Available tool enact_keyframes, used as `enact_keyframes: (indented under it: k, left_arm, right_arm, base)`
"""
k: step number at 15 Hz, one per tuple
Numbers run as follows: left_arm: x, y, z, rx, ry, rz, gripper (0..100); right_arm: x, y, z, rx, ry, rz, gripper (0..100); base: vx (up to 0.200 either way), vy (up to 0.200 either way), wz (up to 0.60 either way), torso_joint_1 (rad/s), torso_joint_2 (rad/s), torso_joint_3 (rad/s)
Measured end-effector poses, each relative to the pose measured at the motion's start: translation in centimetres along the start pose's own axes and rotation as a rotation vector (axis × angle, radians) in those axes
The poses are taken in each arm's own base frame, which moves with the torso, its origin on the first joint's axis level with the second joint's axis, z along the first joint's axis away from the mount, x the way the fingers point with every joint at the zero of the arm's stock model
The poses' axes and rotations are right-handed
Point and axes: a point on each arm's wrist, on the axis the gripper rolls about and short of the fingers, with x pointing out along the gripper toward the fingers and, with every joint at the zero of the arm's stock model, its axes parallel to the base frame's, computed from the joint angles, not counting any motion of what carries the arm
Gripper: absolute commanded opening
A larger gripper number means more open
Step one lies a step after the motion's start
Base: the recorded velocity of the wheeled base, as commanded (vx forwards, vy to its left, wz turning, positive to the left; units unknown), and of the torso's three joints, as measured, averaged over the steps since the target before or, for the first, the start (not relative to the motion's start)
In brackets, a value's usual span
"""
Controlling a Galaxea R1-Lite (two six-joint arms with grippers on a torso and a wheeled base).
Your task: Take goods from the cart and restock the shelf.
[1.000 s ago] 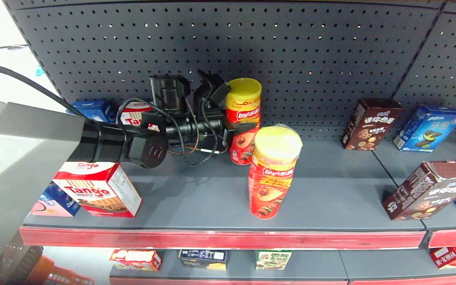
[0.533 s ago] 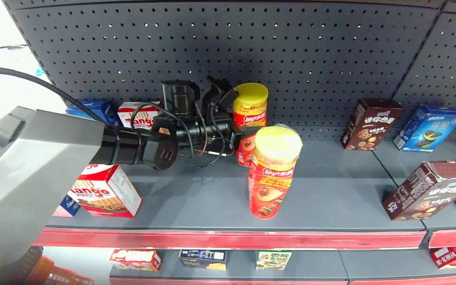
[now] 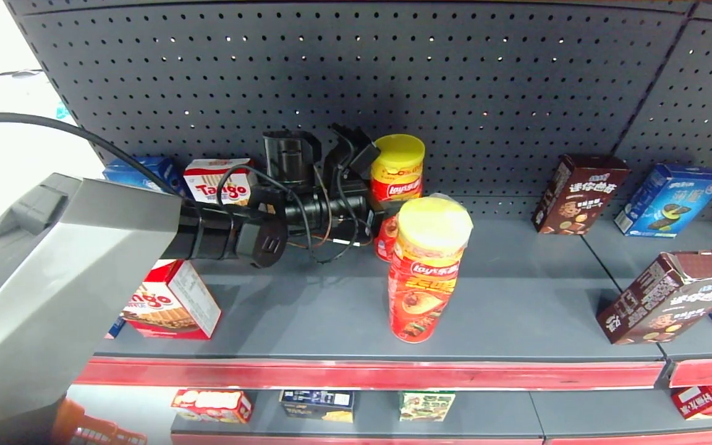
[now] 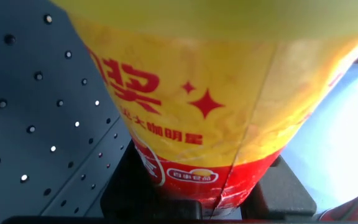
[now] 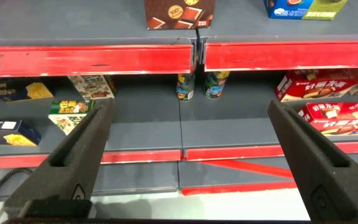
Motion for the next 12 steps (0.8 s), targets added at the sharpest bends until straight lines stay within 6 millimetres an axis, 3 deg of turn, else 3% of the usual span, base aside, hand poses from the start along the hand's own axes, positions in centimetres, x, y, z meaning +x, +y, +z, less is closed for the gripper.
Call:
enact_keyframes:
  k: [7, 8, 12]
  left_arm:
    - [0.28, -0.01, -0.45, -0.002, 0.003, 0.000, 0]
    - [0.37, -0.09, -0.52, -0.002, 0.005, -0.001, 100]
    - [0.62, -0.42, -0.82, 0.004, 0.014, -0.005, 100]
  right_arm:
    - [0.00, 0.00, 0.00, 0.000, 0.000, 0.000, 100]
    - [0.00, 0.00, 0.00, 0.000, 0.000, 0.000, 100]
    - [0.00, 0.00, 0.00, 0.000, 0.000, 0.000, 100]
  base:
    - [0.000, 0.000, 0.00, 0.000, 0.00, 0.000]
    - [0.000, 0.000, 0.00, 0.000, 0.00, 0.000]
    - [0.000, 0.000, 0.00, 0.000, 0.00, 0.000]
